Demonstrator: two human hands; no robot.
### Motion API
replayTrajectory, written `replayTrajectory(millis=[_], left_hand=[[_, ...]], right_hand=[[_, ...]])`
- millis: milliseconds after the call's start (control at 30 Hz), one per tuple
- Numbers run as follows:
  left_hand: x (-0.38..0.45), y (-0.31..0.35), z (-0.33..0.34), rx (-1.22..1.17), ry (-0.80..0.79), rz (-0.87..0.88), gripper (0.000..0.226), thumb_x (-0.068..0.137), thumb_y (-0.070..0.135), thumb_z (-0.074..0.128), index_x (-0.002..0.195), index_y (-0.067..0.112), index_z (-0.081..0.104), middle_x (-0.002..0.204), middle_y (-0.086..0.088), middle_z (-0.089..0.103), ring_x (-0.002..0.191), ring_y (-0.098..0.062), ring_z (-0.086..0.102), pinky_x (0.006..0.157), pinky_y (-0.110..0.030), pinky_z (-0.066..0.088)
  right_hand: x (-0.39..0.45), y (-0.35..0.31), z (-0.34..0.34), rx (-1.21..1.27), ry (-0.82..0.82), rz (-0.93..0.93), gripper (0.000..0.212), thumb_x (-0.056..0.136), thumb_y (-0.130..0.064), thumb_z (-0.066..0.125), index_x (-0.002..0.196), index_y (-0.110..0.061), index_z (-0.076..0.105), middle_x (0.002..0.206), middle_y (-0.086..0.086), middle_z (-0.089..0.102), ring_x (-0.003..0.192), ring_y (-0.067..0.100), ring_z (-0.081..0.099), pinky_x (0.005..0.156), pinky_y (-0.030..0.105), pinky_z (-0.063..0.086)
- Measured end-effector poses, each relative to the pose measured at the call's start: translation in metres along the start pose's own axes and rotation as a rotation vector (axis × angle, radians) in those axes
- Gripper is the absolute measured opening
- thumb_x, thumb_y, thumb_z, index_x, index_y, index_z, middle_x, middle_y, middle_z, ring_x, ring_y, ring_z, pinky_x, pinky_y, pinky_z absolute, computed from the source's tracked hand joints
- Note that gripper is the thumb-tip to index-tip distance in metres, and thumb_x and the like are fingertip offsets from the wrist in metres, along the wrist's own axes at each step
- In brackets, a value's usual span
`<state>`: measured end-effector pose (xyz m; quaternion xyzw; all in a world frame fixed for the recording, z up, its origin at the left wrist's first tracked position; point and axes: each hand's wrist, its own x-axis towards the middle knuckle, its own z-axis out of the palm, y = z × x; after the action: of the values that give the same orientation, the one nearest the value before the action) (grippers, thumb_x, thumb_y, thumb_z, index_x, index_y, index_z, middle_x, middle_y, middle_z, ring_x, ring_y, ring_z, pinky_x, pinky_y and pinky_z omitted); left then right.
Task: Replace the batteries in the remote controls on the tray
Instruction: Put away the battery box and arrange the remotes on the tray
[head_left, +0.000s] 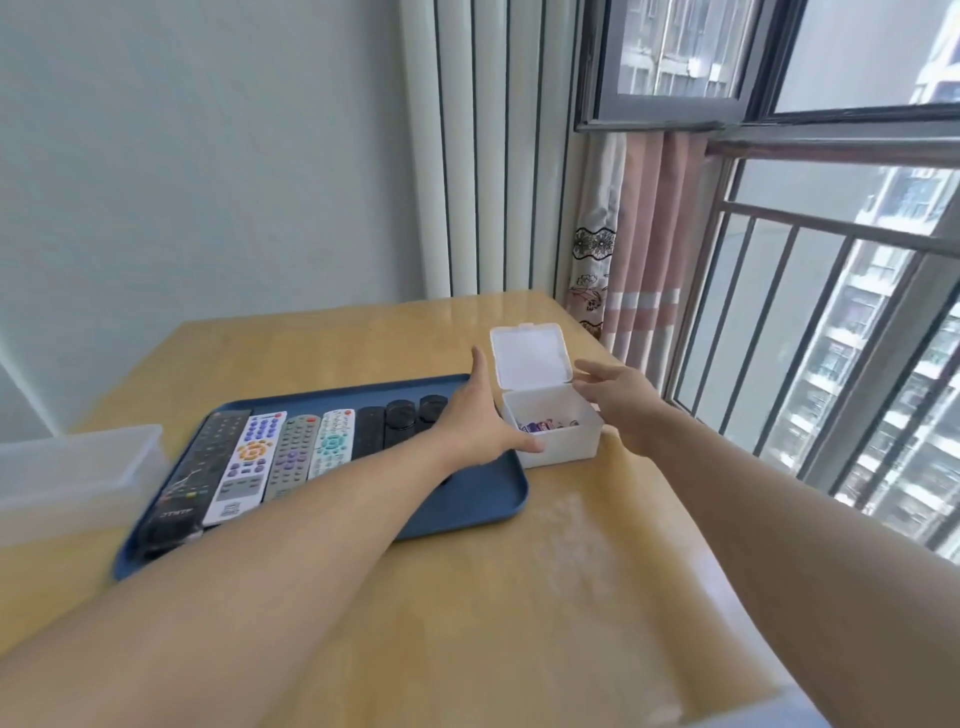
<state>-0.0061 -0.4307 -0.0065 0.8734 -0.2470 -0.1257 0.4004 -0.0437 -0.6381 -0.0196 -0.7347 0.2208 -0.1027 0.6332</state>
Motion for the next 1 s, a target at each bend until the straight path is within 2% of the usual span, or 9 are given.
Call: replayTrajectory(millis=[100,167,300,367,500,567,667,833,1000], left_hand=[[0.007,-0.003,0.002,-0.049,0.008,0.061,0.155,0.068,0.023,0.095,0.151,0.032,-0.035,0.165,0.008,0.025,0.147,-0.018,0.034,0.102,-0.023,0.029],[0.005,-0.002,0.004,-0.044,0.031,0.102,0.149,0.068,0.019,0.094,0.155,0.036,-0.026,0.152,0.014,0.04,0.137,-0.012,0.041,0.102,-0.023,0.032],[-0.001,-0.005,0.009,0.194,0.053,0.219,0.082,0.083,0.03,0.081,0.154,0.03,0.04,0.146,0.014,0.053,0.14,-0.012,0.042,0.107,-0.026,0.033],[-0.002,-0.007,0.01,0.305,0.037,0.261,0.06,0.092,0.036,0.071,0.147,0.026,0.052,0.155,0.013,0.045,0.151,-0.011,0.029,0.121,-0.03,0.024],[-0.008,-0.007,0.01,0.43,-0.029,0.281,0.057,0.101,0.041,0.057,0.154,0.026,0.042,0.163,0.013,0.03,0.156,-0.016,0.012,0.127,-0.042,0.015],[-0.012,-0.004,0.011,0.433,-0.021,0.278,0.057,0.103,0.039,0.054,0.155,0.025,0.039,0.164,0.012,0.027,0.157,-0.018,0.01,0.127,-0.041,0.013],[-0.017,0.002,0.014,0.451,-0.013,0.268,0.056,0.105,0.037,0.051,0.157,0.023,0.036,0.166,0.009,0.024,0.157,-0.02,0.008,0.126,-0.038,0.012],[-0.022,0.006,0.016,0.487,-0.009,0.257,0.056,0.106,0.035,0.047,0.158,0.02,0.033,0.168,0.005,0.021,0.157,-0.023,0.008,0.124,-0.039,0.014],[-0.022,0.003,0.019,0.505,-0.013,0.268,0.056,0.108,0.033,0.043,0.16,0.018,0.028,0.169,0.003,0.019,0.157,-0.024,0.006,0.124,-0.04,0.014]], right_hand=[[-0.004,-0.001,0.0,-0.035,0.008,-0.1,0.034,0.099,-0.003,0.056,0.127,-0.021,0.065,0.11,-0.009,0.07,0.089,0.005,0.07,0.069,0.024,0.057],[-0.005,0.001,-0.007,-0.13,0.031,-0.162,0.038,0.099,0.003,0.047,0.114,-0.024,0.069,0.112,-0.006,0.07,0.1,0.009,0.067,0.072,0.023,0.053],[-0.012,0.004,-0.021,-0.425,0.02,-0.264,0.056,0.098,0.004,0.035,0.106,-0.032,0.077,0.104,-0.003,0.063,0.091,0.012,0.06,0.072,0.019,0.047],[-0.018,0.002,-0.021,-0.573,0.011,-0.319,0.056,0.098,0.001,0.031,0.117,-0.029,0.074,0.1,-0.008,0.064,0.081,0.011,0.058,0.064,0.015,0.043],[-0.027,0.002,-0.016,-0.775,0.048,-0.42,0.056,0.095,-0.002,0.031,0.131,-0.026,0.067,0.14,-0.008,0.06,0.124,0.012,0.057,0.089,0.017,0.043],[-0.033,0.003,-0.016,-0.916,0.092,-0.467,0.059,0.094,-0.003,0.031,0.137,-0.029,0.062,0.146,-0.014,0.054,0.132,0.015,0.05,0.089,0.018,0.04],[-0.042,0.011,-0.017,-1.144,0.058,-0.517,0.074,0.086,0.004,0.032,0.149,-0.034,0.046,0.153,-0.022,0.042,0.114,0.02,0.06,0.065,0.019,0.042],[-0.048,0.027,-0.017,-1.256,0.022,-0.473,0.089,0.078,0.004,0.035,0.157,-0.036,0.026,0.16,-0.029,0.02,0.066,0.013,0.055,0.057,0.035,0.047],[-0.054,0.025,-0.006,-1.097,0.024,-0.443,0.085,0.082,0.01,0.037,0.159,-0.027,0.025,0.165,-0.016,0.02,0.119,0.024,0.057,0.077,0.03,0.043]])
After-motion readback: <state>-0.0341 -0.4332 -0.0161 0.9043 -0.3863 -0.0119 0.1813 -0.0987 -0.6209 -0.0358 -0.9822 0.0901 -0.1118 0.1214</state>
